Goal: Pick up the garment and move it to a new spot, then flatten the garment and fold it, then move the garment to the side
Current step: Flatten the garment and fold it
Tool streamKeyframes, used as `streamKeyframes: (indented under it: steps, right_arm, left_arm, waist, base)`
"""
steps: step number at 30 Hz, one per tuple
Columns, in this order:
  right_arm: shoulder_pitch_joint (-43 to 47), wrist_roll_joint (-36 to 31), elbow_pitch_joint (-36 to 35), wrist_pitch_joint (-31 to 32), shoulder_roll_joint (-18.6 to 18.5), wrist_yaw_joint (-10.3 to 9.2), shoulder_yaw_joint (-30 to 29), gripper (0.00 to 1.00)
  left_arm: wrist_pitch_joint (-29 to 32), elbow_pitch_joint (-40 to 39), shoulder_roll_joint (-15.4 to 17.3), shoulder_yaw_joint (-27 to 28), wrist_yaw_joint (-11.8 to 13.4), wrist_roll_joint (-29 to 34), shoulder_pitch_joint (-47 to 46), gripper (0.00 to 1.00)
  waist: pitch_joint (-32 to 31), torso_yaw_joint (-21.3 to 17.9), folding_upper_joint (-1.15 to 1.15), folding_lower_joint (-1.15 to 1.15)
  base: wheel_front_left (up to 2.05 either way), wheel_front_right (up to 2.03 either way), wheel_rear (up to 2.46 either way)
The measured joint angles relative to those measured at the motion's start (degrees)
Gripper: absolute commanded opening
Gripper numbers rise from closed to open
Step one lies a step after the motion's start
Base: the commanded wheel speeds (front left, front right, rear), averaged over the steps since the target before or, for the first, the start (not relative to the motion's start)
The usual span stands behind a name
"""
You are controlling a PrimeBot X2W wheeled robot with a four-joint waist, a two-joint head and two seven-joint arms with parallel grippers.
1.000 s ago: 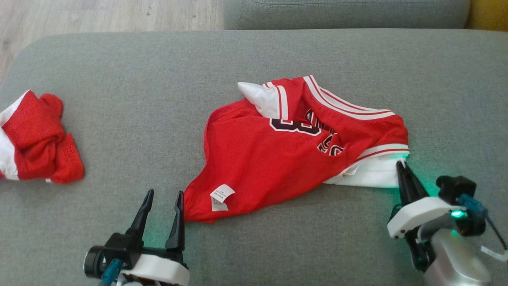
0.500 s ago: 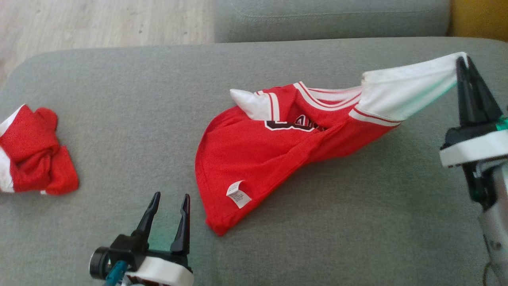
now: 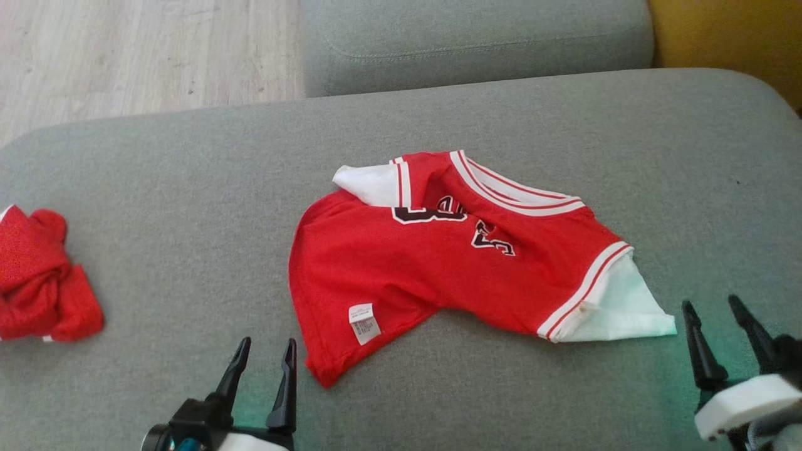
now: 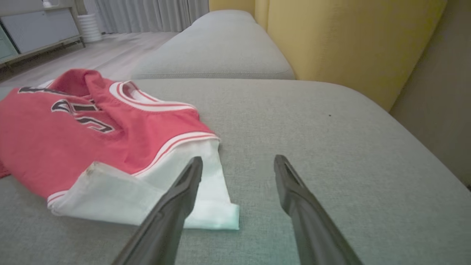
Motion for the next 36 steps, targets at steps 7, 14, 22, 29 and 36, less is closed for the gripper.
streamKeyframes:
  steps: [7,14,22,29,36]
  right_arm:
    - [-4.5,-3.6,-2.1,0.0,3.9,0.0,-3.7,1.0]
    - [-7.6,-7.3,-9.0,0.0,11.1,0.0,-3.9,1.0]
    - [-6.8,-8.4,-4.0,0.0,14.0,0.0,-3.0,1.0]
    - [-6.8,-8.2,-1.0,0.0,14.2,0.0,-1.7,1.0]
    - [-6.9,-7.2,0.0,0.0,14.2,0.0,-1.0,1.0]
  left_arm:
    - [0.0,0.1,0.0,1.0,0.5,0.0,0.0,1.0]
    - [0.0,0.2,0.0,0.9,1.0,-0.5,0.0,1.0]
    - [0.0,0.2,0.0,0.9,1.2,-1.0,0.0,1.0]
    - [0.0,0.4,0.0,-0.5,1.5,-1.7,0.0,1.0]
    - [0.0,4.3,0.0,-6.4,0.3,-6.9,-0.6,1.0]
  waist:
    - [-0.6,0.1,0.0,0.0]
    - [-1.3,1.0,0.0,0.0]
    - [-2.3,0.8,0.0,0.0]
    - [-2.4,0.3,0.0,0.0]
    - [-1.2,0.0,0.0,0.01]
  base:
    - [0.0,0.0,0.0]
    - [0.0,0.0,0.0]
    - [0.0,0.0,0.0]
    - [0.0,0.0,0.0]
    - [0.0,0.0,0.0]
